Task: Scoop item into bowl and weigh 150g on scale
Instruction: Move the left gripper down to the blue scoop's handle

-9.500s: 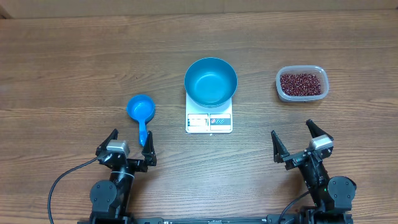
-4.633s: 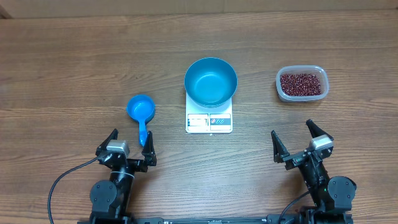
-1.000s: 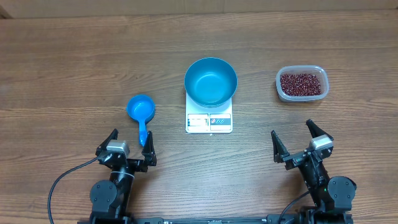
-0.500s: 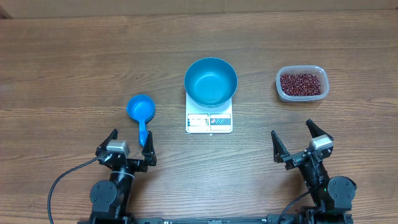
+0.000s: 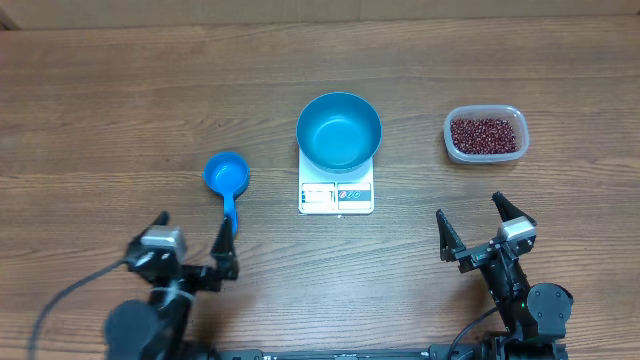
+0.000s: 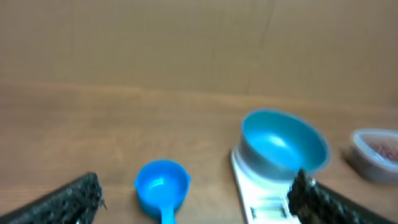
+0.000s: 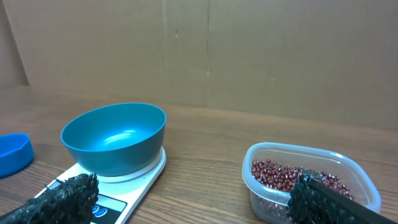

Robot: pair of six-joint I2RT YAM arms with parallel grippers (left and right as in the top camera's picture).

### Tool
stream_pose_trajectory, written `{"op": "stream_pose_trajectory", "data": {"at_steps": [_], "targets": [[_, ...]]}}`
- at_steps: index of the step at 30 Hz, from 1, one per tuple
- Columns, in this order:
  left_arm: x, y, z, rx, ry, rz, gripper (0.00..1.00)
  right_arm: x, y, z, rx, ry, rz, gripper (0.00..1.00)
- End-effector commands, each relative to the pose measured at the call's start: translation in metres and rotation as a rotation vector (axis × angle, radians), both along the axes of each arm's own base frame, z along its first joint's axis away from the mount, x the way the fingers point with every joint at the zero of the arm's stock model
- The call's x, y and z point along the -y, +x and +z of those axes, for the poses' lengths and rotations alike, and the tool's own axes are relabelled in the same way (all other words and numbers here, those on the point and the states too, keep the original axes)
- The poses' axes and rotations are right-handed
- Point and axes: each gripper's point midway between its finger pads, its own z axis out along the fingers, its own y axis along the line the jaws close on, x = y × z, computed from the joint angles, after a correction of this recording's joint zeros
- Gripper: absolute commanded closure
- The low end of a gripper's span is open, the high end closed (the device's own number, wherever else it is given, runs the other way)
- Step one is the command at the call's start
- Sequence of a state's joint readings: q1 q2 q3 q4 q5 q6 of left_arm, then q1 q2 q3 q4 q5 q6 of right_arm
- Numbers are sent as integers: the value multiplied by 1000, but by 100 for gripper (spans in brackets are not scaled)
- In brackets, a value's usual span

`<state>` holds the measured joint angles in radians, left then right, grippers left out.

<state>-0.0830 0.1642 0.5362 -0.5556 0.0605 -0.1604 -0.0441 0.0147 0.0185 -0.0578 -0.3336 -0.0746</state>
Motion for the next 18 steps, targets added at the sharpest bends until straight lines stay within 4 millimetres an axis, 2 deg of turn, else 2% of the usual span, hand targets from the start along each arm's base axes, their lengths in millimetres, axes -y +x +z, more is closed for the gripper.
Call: {"op": "stream_pose_trajectory", "data": {"at_steps": [1,4,7,11,16,17,18], "targets": [[10,-14,67,-20,59,-79,1,-1,0,-2,4,0,6,0],[12,-20,95,-225,82,-106,0,-1,0,-2,4,0,6,0],[16,-21,104,-406,78,-132,0,-1,0,-2,4,-1,6,0],[27,-17,105,-587,49,-192,0,-1,0,-2,4,-1,6,0],[33,10,92,-700,32,-218,0,-1,0,-2,4,0,6,0],[33,16,86,-728,35,-213,5,-1,0,-2,4,0,6,0],[33,21,82,-747,37,-209,25,-1,0,-2,4,-1,6,0]]}}
